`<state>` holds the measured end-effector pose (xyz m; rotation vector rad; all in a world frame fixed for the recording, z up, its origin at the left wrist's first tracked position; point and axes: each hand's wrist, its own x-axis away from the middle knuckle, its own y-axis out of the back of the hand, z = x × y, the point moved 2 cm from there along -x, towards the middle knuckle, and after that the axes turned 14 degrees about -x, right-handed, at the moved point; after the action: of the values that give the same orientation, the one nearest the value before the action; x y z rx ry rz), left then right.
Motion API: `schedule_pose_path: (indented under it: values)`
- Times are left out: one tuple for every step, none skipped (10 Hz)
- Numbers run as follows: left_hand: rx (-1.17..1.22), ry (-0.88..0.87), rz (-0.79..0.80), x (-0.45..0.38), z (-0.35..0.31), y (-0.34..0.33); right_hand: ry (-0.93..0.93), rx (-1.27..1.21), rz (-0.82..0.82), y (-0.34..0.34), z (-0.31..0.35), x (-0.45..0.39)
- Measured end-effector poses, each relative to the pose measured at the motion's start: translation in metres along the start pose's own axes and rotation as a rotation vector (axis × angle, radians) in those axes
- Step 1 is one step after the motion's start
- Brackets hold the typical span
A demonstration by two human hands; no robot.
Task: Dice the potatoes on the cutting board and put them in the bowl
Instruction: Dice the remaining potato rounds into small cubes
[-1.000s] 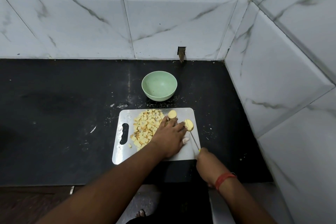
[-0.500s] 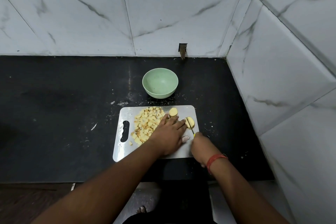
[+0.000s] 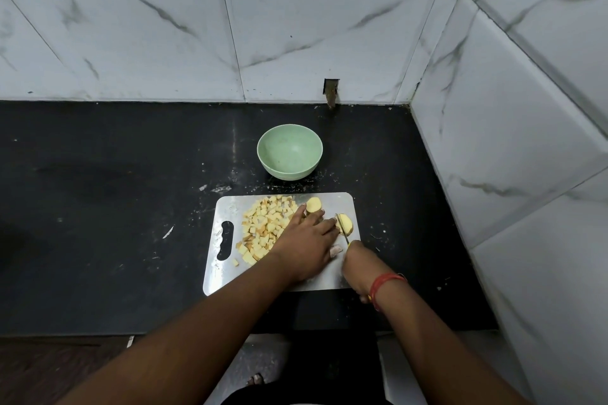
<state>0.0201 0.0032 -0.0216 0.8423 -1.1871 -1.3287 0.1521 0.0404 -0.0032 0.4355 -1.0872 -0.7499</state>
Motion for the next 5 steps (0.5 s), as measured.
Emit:
schedule_pose_path:
  values:
    - [-0.01,0.009,0.003,-0.002,-0.001,0.002,0.128,-0.001,0.005,0.003,0.0,0.001]
    - [-0.035,0.014,0.008,-0.002,-0.003,0.005,0.15,-0.006,0.002,0.005,-0.002,0.0]
    - [-0.046,0.022,0.011,-0.003,-0.004,0.007,0.134,-0.017,0.003,0.002,-0.005,-0.001]
    - [-0.047,0.031,0.012,-0.004,-0.004,0.007,0.105,-0.041,-0.005,0.001,-0.008,0.001]
    - [-0.047,0.032,0.012,-0.005,-0.004,0.008,0.026,0.358,0.386,0.004,0.007,0.041]
